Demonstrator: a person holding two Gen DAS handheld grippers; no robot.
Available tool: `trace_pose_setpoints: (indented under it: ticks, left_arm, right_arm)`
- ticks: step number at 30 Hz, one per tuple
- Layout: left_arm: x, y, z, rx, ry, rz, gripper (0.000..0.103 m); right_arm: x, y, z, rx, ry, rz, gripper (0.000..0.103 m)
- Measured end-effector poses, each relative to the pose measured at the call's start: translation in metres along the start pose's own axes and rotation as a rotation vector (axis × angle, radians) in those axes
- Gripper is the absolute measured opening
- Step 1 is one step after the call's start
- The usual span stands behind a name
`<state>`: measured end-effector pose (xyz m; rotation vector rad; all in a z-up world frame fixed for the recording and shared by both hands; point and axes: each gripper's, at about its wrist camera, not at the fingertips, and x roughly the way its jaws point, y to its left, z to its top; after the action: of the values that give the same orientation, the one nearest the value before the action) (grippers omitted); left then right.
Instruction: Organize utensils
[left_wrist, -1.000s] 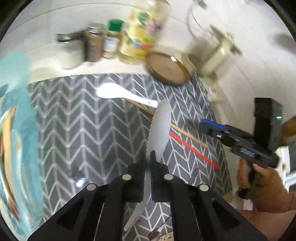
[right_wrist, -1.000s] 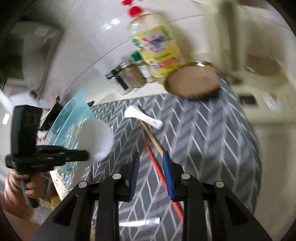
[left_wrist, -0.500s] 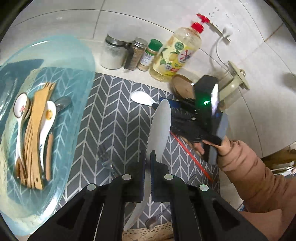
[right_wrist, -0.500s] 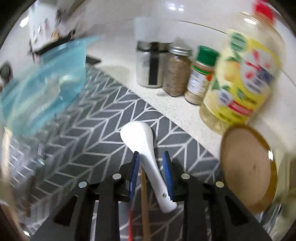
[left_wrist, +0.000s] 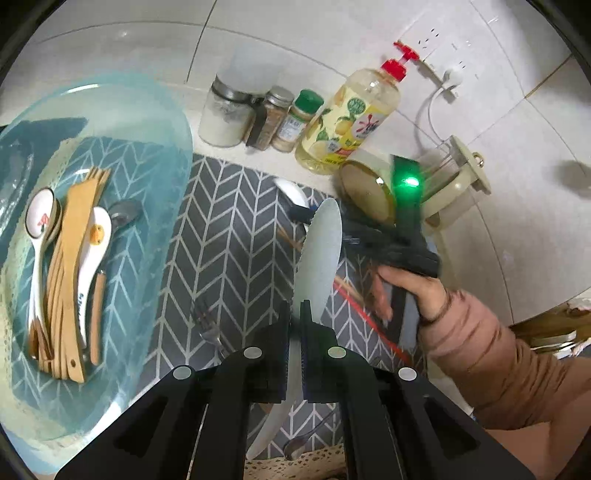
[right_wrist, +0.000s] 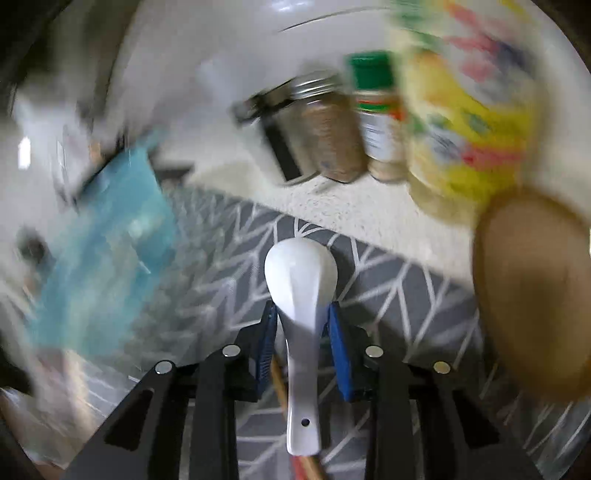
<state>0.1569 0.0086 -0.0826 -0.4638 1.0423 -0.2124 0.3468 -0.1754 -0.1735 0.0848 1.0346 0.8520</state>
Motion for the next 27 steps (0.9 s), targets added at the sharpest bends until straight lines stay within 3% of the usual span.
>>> trace_pose_setpoints:
  ticks: [3, 8, 15, 17, 18, 19, 23, 27]
  left_arm:
    - [-0.006, 0.003, 0.005, -0.007, -0.013, -0.014, 0.005]
    - [-0.022, 0.007, 0.016, 0.000, -0.039, -0.023, 0.005]
    - [-0.052, 0.012, 0.030, 0.026, -0.074, -0.029, 0.005]
    - [-0.060, 0.014, 0.033, 0.032, -0.086, -0.036, 0.005]
    - [-0.065, 0.016, 0.034, 0.032, -0.095, -0.034, 0.005]
    - [-0.070, 0.018, 0.036, 0.030, -0.105, -0.035, 0.005]
    - [-0.082, 0.034, 0.040, 0.013, -0.122, -0.037, 0.005]
    - [-0.088, 0.052, 0.041, -0.015, -0.126, -0.028, 0.005]
  right_arm:
    - [-0.014, -0.016, -0.009, 0.170, -0.023, 0.110, 0.028]
    - [-0.037, -0.013, -0.032, 0.270, -0.110, 0.160, 0.028]
    - [-0.066, 0.011, -0.049, 0.257, -0.235, 0.144, 0.026]
    - [-0.074, 0.019, -0.049, 0.252, -0.263, 0.147, 0.019]
    - [-0.081, 0.025, -0.049, 0.245, -0.279, 0.146, 0.002]
    - [-0.086, 0.031, -0.048, 0.234, -0.290, 0.137, 0.001]
    - [-0.087, 0.047, -0.038, 0.180, -0.303, 0.086, 0.001]
    - [-0.065, 0.037, -0.050, 0.238, -0.263, 0.051, 0.001]
